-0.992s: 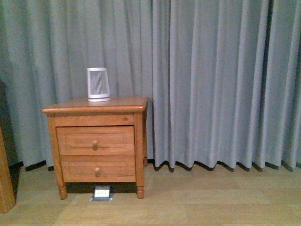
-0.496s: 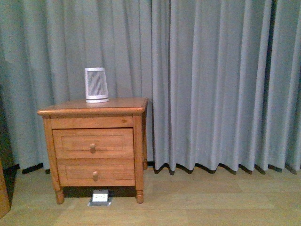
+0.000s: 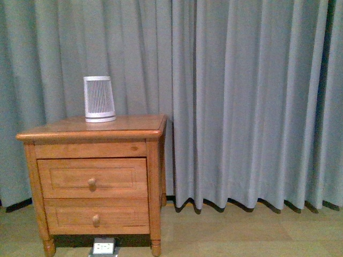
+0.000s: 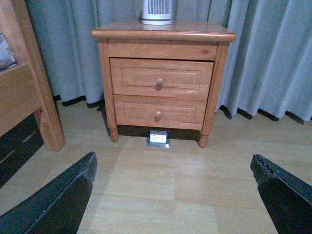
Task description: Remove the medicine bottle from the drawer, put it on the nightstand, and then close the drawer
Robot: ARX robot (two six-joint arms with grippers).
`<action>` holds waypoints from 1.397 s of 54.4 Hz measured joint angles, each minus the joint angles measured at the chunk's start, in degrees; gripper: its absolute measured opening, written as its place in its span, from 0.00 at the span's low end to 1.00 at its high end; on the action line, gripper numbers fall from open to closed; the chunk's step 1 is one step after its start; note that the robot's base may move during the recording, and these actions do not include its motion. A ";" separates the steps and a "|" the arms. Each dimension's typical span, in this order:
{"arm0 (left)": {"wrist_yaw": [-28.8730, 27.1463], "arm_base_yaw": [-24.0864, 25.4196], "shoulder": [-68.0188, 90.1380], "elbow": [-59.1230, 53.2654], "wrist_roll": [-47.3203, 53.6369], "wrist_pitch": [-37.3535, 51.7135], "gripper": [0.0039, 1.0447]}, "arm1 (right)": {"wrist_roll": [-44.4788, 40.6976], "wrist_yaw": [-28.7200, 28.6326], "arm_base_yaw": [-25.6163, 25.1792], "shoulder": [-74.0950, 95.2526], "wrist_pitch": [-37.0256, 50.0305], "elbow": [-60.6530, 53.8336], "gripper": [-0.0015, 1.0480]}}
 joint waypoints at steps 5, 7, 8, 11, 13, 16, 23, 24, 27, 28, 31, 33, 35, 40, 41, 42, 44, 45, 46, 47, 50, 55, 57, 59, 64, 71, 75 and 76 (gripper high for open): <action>0.02 0.00 0.00 0.00 0.00 0.00 0.94 | 0.00 0.02 0.00 0.00 0.00 0.00 0.93; 0.02 0.00 0.00 0.00 0.00 0.00 0.94 | 0.00 0.02 0.00 0.00 0.00 0.00 0.93; 0.00 0.00 0.00 0.00 0.00 0.00 0.94 | 0.00 0.00 0.00 0.00 0.00 0.00 0.93; 0.02 0.00 0.00 0.00 0.00 0.00 0.94 | 0.00 0.02 0.00 0.02 0.00 0.00 0.93; 0.00 0.00 0.00 0.00 0.00 0.00 0.94 | -0.02 0.00 0.00 0.00 0.00 0.00 0.93; 0.02 0.00 0.00 0.00 0.00 0.00 0.94 | 0.00 0.00 0.00 0.00 0.00 0.00 0.93; -0.02 0.00 0.00 0.00 0.00 0.00 0.94 | 0.00 0.02 0.00 0.00 0.00 0.00 0.93; 0.00 0.00 0.00 0.00 0.00 0.00 0.94 | 0.00 0.00 0.00 0.00 0.00 0.00 0.93; 0.00 0.00 0.00 0.00 0.00 0.00 0.94 | 0.00 0.02 0.00 0.00 0.00 0.00 0.93; 0.00 0.00 0.00 0.00 0.00 0.00 0.94 | 0.00 0.00 0.00 0.00 0.00 0.00 0.93; 0.02 0.00 0.00 0.00 0.00 0.00 0.94 | 0.00 0.02 0.00 0.00 0.00 0.00 0.93; 0.00 0.00 0.00 0.00 0.00 0.00 0.94 | 0.00 0.00 0.00 0.00 0.00 0.00 0.93; 0.00 0.00 0.00 0.00 -0.02 0.00 0.94 | 0.00 0.00 0.00 0.00 0.00 0.00 0.93; 0.04 0.00 0.09 0.00 0.00 0.00 0.94 | 0.00 0.04 0.00 0.02 0.00 0.00 0.93; 0.02 0.00 0.07 0.00 0.00 0.00 0.94 | -0.02 0.02 0.00 0.00 0.00 0.00 0.93; 0.02 0.00 0.07 0.00 0.00 0.00 0.94 | 0.00 0.02 0.00 0.00 0.00 0.00 0.93; 0.02 0.00 0.09 0.00 0.00 0.00 0.94 | 0.00 0.00 0.00 0.02 0.00 0.00 0.93; 0.02 0.00 0.07 0.00 0.00 0.00 0.94 | 0.00 0.00 0.00 0.02 0.00 0.00 0.93; 0.00 0.00 0.07 0.00 0.00 0.00 0.94 | -0.02 0.02 0.00 0.00 0.00 0.00 0.93; -0.20 0.00 0.11 0.00 -0.04 -0.07 0.94 | 0.00 0.02 0.00 0.00 0.00 0.00 0.93; -4.87 -1.18 3.26 1.81 -3.19 -5.11 0.94 | 0.00 0.02 0.00 0.00 0.00 0.00 0.93; -6.38 -1.31 13.20 2.21 -5.60 -0.66 0.94 | 0.00 0.00 0.00 0.00 0.00 0.00 0.93; -6.16 -1.20 18.34 2.21 -5.57 4.98 0.94 | 0.00 0.02 0.00 0.00 0.00 0.00 0.93; -5.77 -1.01 22.60 2.21 -5.51 9.92 0.94 | 0.00 0.02 0.00 0.00 0.00 0.00 0.93; -6.19 -0.50 40.06 3.37 -5.40 27.45 0.94 | 0.00 0.02 0.00 0.00 0.00 0.00 0.93; -8.00 -1.44 64.06 9.62 -5.03 47.76 0.94 | -0.02 0.02 0.00 0.00 0.00 0.00 0.93; -9.25 -2.23 75.62 14.12 -3.74 55.74 0.94 | 0.00 0.02 0.00 0.00 0.00 0.00 0.93; -9.27 -2.36 78.71 15.50 -3.63 57.42 0.94 | 0.00 0.02 0.00 0.00 0.00 0.00 0.93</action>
